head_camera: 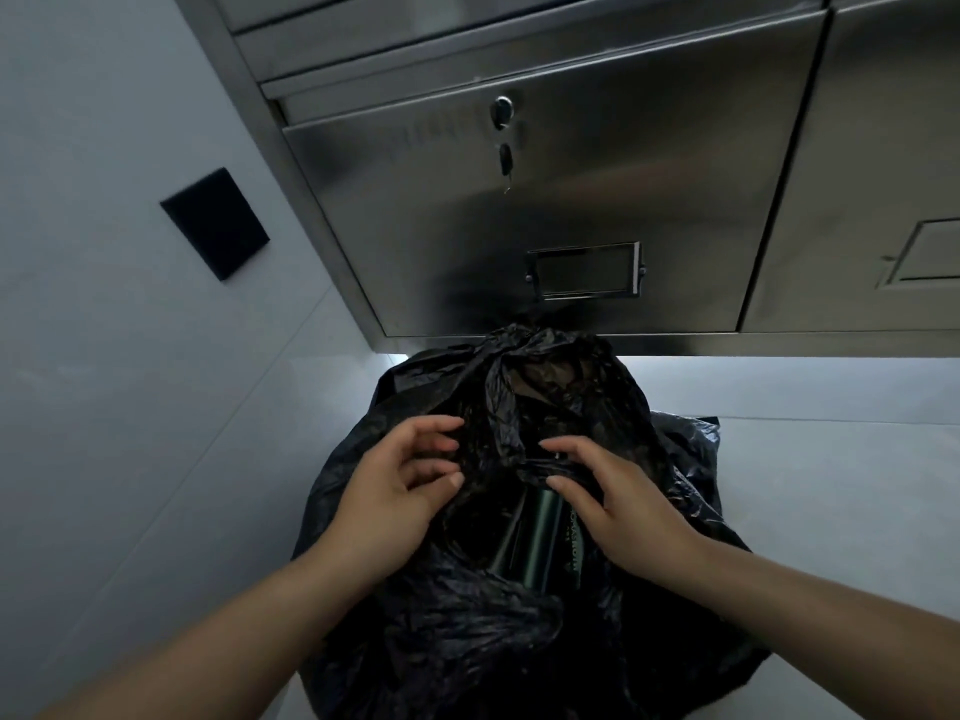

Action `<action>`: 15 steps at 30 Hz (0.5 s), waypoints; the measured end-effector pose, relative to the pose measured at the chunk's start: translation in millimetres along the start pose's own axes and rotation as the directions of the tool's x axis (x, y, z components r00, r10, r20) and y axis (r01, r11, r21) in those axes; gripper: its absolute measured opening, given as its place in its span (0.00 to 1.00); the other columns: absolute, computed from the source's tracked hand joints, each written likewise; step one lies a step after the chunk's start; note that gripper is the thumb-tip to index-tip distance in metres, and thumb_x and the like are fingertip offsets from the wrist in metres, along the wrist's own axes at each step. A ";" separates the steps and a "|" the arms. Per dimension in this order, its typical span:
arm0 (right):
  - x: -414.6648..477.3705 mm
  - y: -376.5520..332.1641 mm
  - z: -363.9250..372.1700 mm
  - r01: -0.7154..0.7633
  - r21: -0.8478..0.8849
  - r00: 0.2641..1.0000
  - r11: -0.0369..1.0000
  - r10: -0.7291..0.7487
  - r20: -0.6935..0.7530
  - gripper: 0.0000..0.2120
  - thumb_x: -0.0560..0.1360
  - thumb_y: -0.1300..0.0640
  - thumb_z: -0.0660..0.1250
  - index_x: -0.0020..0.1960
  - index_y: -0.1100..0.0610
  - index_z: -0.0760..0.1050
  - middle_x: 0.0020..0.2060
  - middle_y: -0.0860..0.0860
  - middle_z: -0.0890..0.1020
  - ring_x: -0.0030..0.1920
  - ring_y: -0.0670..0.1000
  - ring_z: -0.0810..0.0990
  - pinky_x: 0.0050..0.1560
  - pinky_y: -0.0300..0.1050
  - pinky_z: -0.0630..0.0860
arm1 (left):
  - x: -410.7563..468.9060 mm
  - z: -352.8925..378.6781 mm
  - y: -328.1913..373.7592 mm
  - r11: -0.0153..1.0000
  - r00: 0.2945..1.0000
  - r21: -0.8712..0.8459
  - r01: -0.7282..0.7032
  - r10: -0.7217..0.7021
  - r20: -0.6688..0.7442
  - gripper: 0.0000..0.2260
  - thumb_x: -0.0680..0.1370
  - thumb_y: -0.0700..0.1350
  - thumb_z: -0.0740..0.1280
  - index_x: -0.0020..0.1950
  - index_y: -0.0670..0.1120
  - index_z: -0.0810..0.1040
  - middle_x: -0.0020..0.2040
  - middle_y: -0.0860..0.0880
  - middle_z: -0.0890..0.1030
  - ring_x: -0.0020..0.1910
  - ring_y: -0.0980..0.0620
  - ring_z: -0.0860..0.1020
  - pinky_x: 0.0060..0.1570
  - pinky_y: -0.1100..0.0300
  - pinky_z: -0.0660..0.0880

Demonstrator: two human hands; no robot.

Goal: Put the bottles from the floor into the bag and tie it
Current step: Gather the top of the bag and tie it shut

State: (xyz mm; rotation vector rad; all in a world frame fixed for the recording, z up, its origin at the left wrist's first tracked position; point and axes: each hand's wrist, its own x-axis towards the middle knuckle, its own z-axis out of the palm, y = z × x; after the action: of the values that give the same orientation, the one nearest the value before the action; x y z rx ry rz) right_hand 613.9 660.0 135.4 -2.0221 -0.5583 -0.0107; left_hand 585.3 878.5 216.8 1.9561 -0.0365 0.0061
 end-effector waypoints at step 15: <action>18.4 -17.8 21.8 0.012 0.001 0.995 1.000 -0.012 -0.096 0.10 0.74 0.43 0.59 0.54 0.31 0.66 0.50 0.29 0.77 0.49 0.33 0.77 0.43 0.24 0.69 | -18.9 -63.5 -31.9 0.794 0.945 0.601 -0.093 -0.121 0.305 0.27 0.73 0.31 0.55 0.59 0.60 0.76 0.63 0.55 0.77 0.62 0.58 0.73 0.64 0.63 0.69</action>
State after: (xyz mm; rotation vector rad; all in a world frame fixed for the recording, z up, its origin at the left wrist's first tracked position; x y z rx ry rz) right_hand 618.6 692.3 143.6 -2.0056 -0.5089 -0.1143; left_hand 568.2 949.7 210.7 2.5925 -0.2730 -0.3663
